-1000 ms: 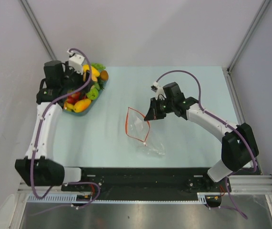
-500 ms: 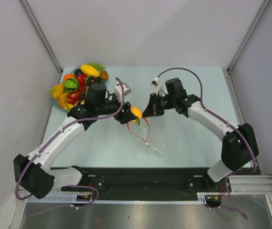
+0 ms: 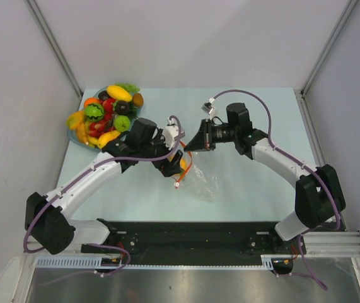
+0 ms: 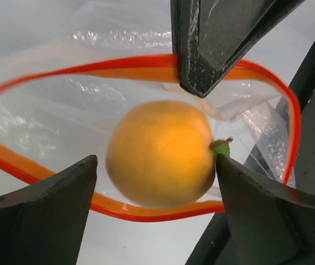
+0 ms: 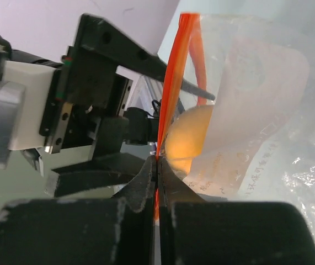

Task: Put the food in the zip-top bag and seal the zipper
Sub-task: Place the fake fruit in the zipper food storage bag, then adjust the zipper food storage bag at the center of the board.

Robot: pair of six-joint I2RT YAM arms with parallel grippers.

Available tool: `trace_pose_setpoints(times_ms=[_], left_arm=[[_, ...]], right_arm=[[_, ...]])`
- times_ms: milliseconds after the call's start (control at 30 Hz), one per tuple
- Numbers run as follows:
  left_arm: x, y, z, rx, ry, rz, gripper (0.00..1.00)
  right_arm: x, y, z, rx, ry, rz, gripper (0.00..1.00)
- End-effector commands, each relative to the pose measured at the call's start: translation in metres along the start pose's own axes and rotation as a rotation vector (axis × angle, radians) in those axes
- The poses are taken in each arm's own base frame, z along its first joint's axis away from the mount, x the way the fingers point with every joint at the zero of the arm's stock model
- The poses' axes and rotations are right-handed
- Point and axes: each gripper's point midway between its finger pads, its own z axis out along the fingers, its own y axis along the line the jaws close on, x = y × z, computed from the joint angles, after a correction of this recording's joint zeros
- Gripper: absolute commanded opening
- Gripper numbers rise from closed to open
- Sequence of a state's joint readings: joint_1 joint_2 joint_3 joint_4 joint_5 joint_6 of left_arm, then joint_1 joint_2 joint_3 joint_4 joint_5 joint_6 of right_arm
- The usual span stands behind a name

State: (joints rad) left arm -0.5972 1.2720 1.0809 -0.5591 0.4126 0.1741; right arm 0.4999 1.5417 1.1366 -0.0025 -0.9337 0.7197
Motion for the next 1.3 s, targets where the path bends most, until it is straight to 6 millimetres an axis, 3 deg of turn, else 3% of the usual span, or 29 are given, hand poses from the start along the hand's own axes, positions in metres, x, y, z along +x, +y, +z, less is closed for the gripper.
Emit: trace_pose_setpoints(times_ms=[0,167,267,333,433,633,667,767,800,833,900,933,967,1033,1133,1267], left_arm=[[-0.022,0.002,-0.017,-0.040,-0.017,0.015,0.99],[-0.051,0.002,-0.052,-0.035,-0.160,-0.040,1.00],[-0.058,0.022,-0.069,-0.093,-0.227,-0.138,0.99],[-0.050,0.039,-0.070,-0.153,-0.229,-0.185,0.96],[-0.032,0.048,-0.059,-0.184,-0.171,-0.210,0.89],[-0.031,0.036,-0.046,-0.093,-0.179,-0.287,0.85],[-0.031,0.035,-0.044,-0.087,-0.183,-0.298,0.82],[-0.028,0.033,-0.043,-0.069,-0.142,-0.294,0.59],[-0.029,0.033,-0.043,-0.060,-0.125,-0.288,0.43],[-0.026,0.031,-0.047,-0.057,-0.096,-0.273,0.36],[-0.049,0.031,-0.064,-0.067,-0.127,-0.223,0.20],[-0.049,0.029,-0.070,-0.072,-0.106,-0.220,0.17],[-0.066,0.027,-0.082,-0.073,-0.132,-0.198,0.14],[-0.064,0.014,-0.089,-0.018,-0.090,-0.208,0.08],[-0.072,0.000,-0.097,0.033,-0.093,-0.208,0.03],[-0.063,-0.005,-0.090,0.045,-0.080,-0.199,0.00]], right_arm=[[-0.008,0.031,-0.013,-0.103,-0.032,-0.080,0.00],[-0.015,0.028,-0.024,-0.096,-0.063,-0.090,0.00],[-0.019,0.033,-0.028,-0.111,-0.077,-0.096,0.00],[-0.018,0.033,-0.029,-0.117,-0.076,-0.090,0.00],[-0.018,0.035,-0.029,-0.125,-0.078,-0.085,0.00],[-0.019,0.039,-0.030,-0.124,-0.086,-0.074,0.00],[-0.019,0.041,-0.030,-0.131,-0.088,-0.080,0.00],[-0.021,0.045,-0.033,-0.138,-0.097,-0.080,0.00],[-0.025,0.044,-0.037,-0.130,-0.108,-0.078,0.00],[-0.025,0.039,-0.039,-0.110,-0.108,-0.067,0.00],[-0.038,0.031,-0.051,-0.039,-0.155,-0.094,0.00],[-0.029,0.016,-0.055,0.037,-0.125,-0.021,0.00],[-0.035,0.014,-0.062,0.082,-0.138,-0.118,0.00],[-0.029,-0.010,-0.075,0.220,-0.125,-0.115,0.00],[-0.018,0.003,-0.081,0.217,-0.085,-0.110,0.00],[-0.016,0.015,-0.086,0.215,-0.095,-0.173,0.00]])
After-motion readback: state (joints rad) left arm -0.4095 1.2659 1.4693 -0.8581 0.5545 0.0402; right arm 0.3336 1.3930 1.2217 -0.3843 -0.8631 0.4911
